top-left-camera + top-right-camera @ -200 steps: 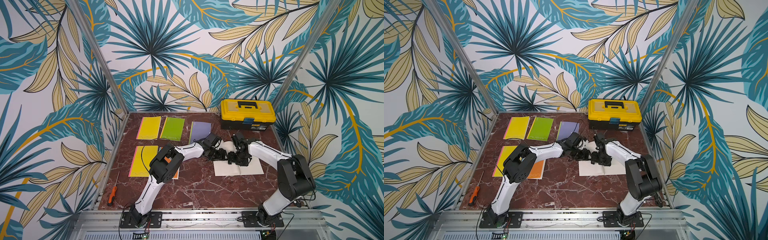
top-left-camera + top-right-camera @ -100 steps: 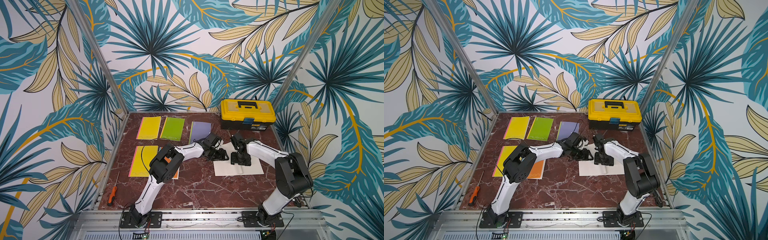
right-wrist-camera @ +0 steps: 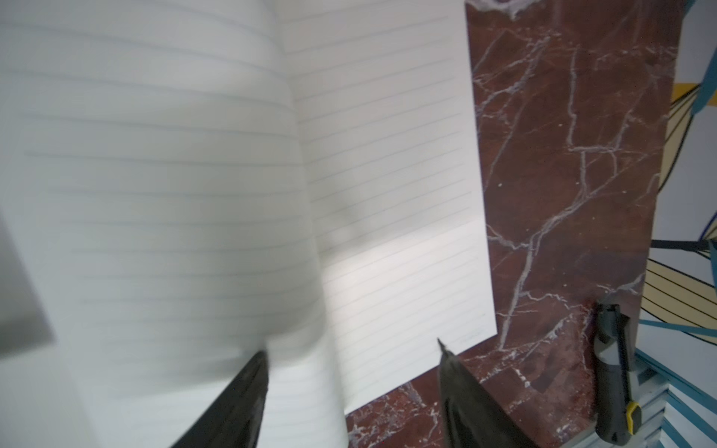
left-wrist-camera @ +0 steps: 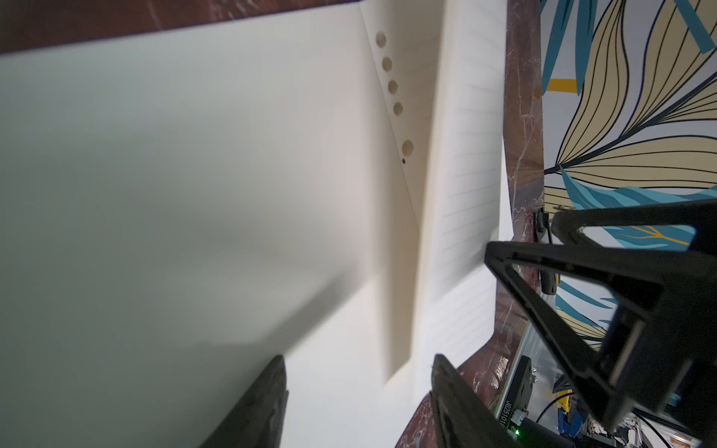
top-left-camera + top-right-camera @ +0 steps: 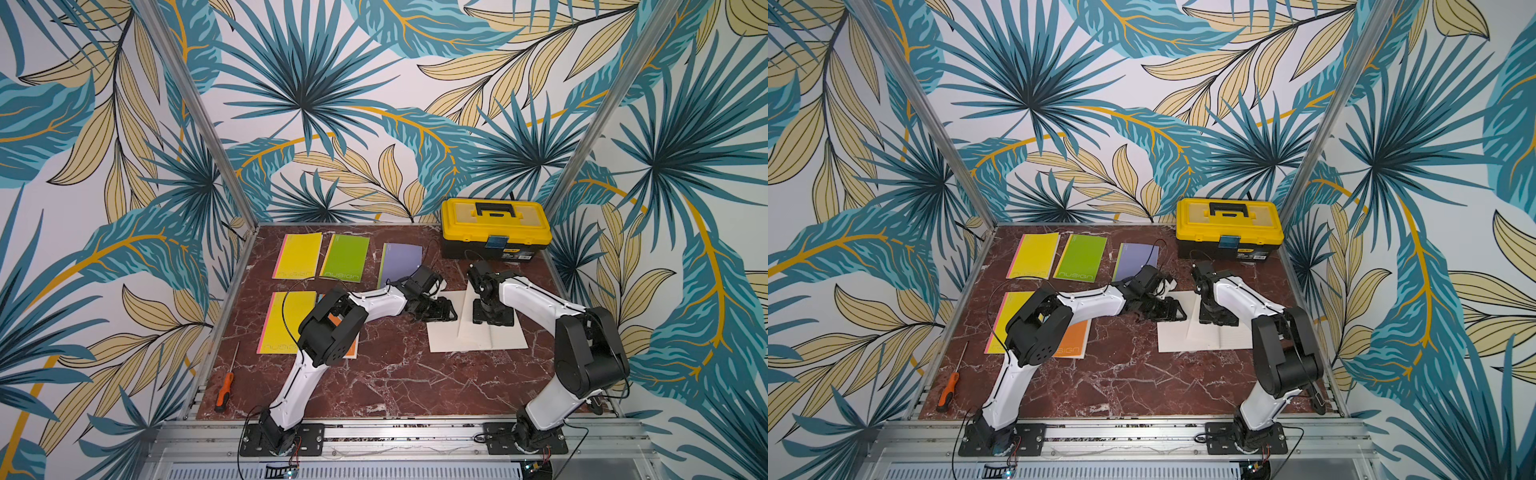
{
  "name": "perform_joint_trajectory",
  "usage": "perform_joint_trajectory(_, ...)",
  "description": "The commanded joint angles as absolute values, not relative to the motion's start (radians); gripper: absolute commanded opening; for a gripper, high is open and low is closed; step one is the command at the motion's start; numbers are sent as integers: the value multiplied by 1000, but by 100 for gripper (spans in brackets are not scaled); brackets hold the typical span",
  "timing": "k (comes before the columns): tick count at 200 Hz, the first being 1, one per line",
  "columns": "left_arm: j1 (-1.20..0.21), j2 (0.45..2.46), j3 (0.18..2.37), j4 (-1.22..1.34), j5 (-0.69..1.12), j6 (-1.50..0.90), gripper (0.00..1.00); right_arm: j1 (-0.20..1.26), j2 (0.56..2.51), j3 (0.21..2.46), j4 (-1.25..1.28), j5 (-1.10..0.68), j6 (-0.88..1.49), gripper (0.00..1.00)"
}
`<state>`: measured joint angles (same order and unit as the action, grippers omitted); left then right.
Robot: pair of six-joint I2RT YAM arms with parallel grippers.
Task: Close the notebook
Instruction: Close the notebook at the center of the board.
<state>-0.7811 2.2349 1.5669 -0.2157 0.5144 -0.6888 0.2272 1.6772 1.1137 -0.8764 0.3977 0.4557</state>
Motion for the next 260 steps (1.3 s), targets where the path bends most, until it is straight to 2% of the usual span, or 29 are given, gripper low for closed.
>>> perform_joint_trajectory(1, -764, 2260, 1510, -332, 452, -690, 60, 173, 1646, 1115, -945, 468, 463, 69)
perform_joint_trajectory(43, -761, 2260, 1511, -326, 457, -690, 61, 73, 1541, 1137, -979, 475, 470, 69)
perform_joint_trajectory(76, -761, 2262, 1511, -326, 459, -689, 60, 61, 1442, 1218, -1026, 474, 464, 67)
perform_joint_trajectory(108, -761, 2260, 1509, -320, 462, -686, 60, 61, 1375, 1290, -1042, 390, 415, 63)
perform_joint_trajectory(140, -761, 2239, 1511, -303, 468, -664, 60, 68, 1391, 1283, -1029, 267, 374, 50)
perform_joint_trajectory(165, -762, 2187, 1523, -317, 446, -638, 60, 76, 1421, 1211, -965, 188, 372, 29)
perform_joint_trajectory(183, -762, 2125, 1510, -322, 415, -621, 61, 82, 1438, 1165, -919, 144, 375, 19)
perform_joint_trajectory(227, -761, 1977, 1489, -409, 327, -570, 62, 97, 1496, 1115, -848, 45, 373, 11)
perform_joint_trajectory(260, -755, 1956, 1470, -451, 286, -570, 62, 122, 1561, 1107, -806, -11, 379, 8)
